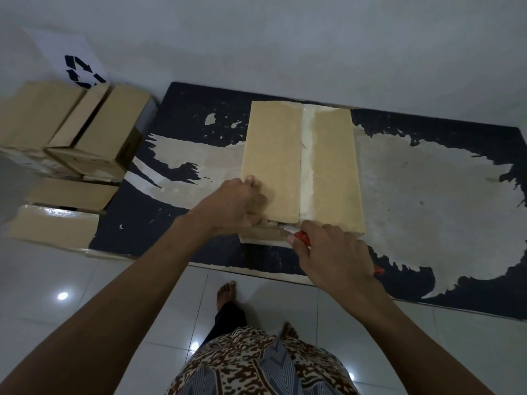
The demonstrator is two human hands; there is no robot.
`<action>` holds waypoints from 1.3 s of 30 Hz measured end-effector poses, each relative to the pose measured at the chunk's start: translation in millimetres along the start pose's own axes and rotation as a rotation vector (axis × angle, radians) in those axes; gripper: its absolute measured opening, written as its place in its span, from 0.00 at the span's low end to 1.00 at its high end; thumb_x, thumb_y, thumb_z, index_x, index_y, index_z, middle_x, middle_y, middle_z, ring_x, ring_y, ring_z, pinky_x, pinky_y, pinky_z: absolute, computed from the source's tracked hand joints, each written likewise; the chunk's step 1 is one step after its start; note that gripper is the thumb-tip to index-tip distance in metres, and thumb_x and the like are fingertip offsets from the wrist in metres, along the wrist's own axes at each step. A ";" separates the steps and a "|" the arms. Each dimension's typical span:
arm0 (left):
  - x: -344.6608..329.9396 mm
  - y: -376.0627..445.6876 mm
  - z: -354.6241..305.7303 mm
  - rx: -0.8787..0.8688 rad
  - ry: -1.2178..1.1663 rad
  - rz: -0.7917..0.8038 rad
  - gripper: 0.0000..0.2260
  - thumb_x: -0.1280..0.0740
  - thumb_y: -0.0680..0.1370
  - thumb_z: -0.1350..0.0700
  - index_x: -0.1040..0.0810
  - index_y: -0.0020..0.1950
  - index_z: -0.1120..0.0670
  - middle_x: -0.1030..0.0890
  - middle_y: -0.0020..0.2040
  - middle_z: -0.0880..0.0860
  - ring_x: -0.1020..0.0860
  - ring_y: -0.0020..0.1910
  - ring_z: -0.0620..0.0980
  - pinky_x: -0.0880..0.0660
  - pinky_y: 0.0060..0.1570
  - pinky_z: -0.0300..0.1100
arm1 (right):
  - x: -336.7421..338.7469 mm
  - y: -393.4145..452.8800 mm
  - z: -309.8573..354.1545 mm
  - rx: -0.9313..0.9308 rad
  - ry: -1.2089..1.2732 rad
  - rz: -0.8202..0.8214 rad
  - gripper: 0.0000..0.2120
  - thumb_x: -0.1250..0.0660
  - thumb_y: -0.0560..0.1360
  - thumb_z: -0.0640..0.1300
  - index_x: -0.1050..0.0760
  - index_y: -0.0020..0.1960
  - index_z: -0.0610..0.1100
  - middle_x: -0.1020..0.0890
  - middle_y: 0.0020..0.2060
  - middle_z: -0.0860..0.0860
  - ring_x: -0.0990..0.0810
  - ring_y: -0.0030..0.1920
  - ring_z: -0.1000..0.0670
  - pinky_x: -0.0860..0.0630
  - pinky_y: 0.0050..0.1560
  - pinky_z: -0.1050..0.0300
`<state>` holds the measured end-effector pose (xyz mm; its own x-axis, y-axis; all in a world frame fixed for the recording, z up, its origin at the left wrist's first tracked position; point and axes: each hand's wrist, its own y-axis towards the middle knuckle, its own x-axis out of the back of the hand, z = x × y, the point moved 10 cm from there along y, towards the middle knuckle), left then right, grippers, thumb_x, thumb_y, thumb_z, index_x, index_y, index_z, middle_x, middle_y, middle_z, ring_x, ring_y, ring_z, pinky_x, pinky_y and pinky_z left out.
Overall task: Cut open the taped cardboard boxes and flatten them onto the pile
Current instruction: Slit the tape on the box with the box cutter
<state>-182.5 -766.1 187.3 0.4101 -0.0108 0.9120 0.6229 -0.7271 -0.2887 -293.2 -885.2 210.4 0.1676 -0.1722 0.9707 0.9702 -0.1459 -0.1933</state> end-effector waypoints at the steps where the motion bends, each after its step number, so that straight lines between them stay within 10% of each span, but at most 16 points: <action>1: -2.1 0.7 2.1 0.008 0.007 0.002 0.23 0.31 0.77 0.44 0.22 0.65 0.58 0.28 0.71 0.64 0.23 0.61 0.61 0.29 0.65 0.54 | 0.4 -0.3 -0.3 -0.008 0.007 0.013 0.18 0.48 0.81 0.63 0.27 0.56 0.53 0.19 0.48 0.50 0.19 0.46 0.45 0.33 0.38 0.53; 9: -10.4 3.5 12.6 0.046 -0.035 -0.009 0.31 0.29 0.75 0.42 0.27 0.72 0.60 0.29 0.73 0.62 0.23 0.62 0.60 0.28 0.66 0.54 | 11.4 -7.1 -16.1 -0.066 -0.043 0.081 0.19 0.49 0.82 0.62 0.26 0.55 0.51 0.25 0.41 0.50 0.31 0.37 0.48 0.33 0.39 0.54; 22: 29.9 -1.3 -33.7 0.015 -0.059 -0.226 0.29 0.34 0.70 0.42 0.22 0.66 0.58 0.24 0.65 0.58 0.28 0.66 0.56 0.30 0.64 0.50 | 12.6 -15.1 -30.4 -0.060 -0.089 0.051 0.20 0.49 0.81 0.65 0.28 0.57 0.52 0.22 0.47 0.50 0.21 0.45 0.45 0.33 0.39 0.55; 30: 3.1 43.5 -44.4 0.113 -0.098 -0.269 0.11 0.38 0.80 0.55 0.24 0.60 0.57 0.32 0.62 0.54 0.36 0.62 0.55 0.34 0.60 0.50 | 8.7 -20.1 -41.6 -0.091 -0.009 0.019 0.21 0.48 0.79 0.67 0.27 0.58 0.54 0.21 0.48 0.50 0.19 0.47 0.44 0.29 0.42 0.52; 39: -10.2 57.5 -36.4 0.347 -0.730 -0.131 0.13 0.34 0.80 0.45 0.22 0.52 0.54 0.40 0.60 0.46 0.43 0.62 0.50 0.47 0.68 0.45 | -0.9 -19.0 -37.3 -0.109 0.051 0.041 0.19 0.47 0.80 0.65 0.27 0.57 0.53 0.21 0.51 0.49 0.19 0.49 0.42 0.26 0.46 0.49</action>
<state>-175.1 -832.8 172.0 0.5755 0.5965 0.5596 0.8176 -0.4360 -0.3761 -318.2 -918.5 208.0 0.1953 -0.2294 0.9535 0.9374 -0.2421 -0.2502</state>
